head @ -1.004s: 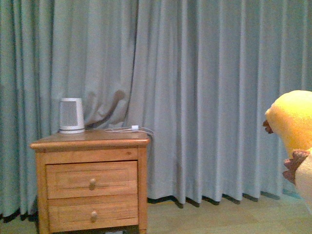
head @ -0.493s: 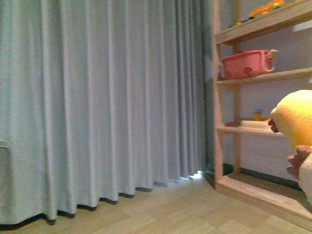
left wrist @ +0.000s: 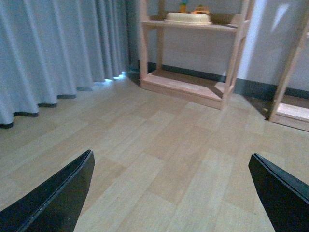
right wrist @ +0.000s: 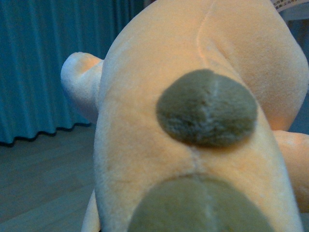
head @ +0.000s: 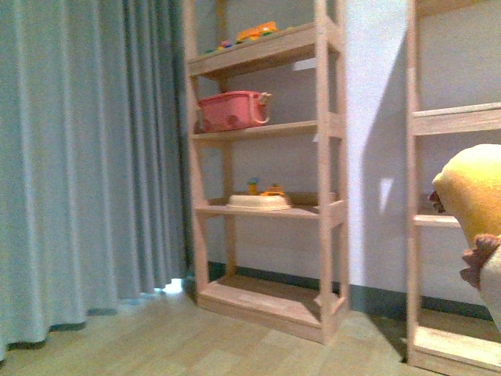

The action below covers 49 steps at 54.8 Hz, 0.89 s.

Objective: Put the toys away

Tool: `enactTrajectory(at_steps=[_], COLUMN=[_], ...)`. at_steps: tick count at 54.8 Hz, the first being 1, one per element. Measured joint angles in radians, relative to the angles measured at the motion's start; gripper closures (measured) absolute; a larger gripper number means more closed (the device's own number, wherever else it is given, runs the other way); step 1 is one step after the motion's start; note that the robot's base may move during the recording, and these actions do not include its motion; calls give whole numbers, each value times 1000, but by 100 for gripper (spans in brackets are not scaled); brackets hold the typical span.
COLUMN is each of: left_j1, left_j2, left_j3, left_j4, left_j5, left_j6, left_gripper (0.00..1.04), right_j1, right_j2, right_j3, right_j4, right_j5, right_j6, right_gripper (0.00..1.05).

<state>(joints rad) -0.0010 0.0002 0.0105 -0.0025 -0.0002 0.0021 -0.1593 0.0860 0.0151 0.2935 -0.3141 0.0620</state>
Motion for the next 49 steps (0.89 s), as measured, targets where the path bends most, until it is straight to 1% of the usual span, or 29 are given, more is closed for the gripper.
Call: enactTrajectory(at_steps=[31, 38, 49], left_j1=[0, -2, -1], left_j2=[0, 0, 0], left_j3=[0, 0, 0], left_j4=[0, 0, 0], left_j5=[0, 6, -1], left_j6=[0, 0, 0], left_gripper=[6, 6, 6], right_j1=[0, -2, -1], right_j2=[-1, -1, -1], right_j3=[0, 0, 0], right_j4=[0, 0, 0], right_j5=[-2, 14, -6], right_j6=[0, 0, 0], right_gripper=[87, 87, 87])
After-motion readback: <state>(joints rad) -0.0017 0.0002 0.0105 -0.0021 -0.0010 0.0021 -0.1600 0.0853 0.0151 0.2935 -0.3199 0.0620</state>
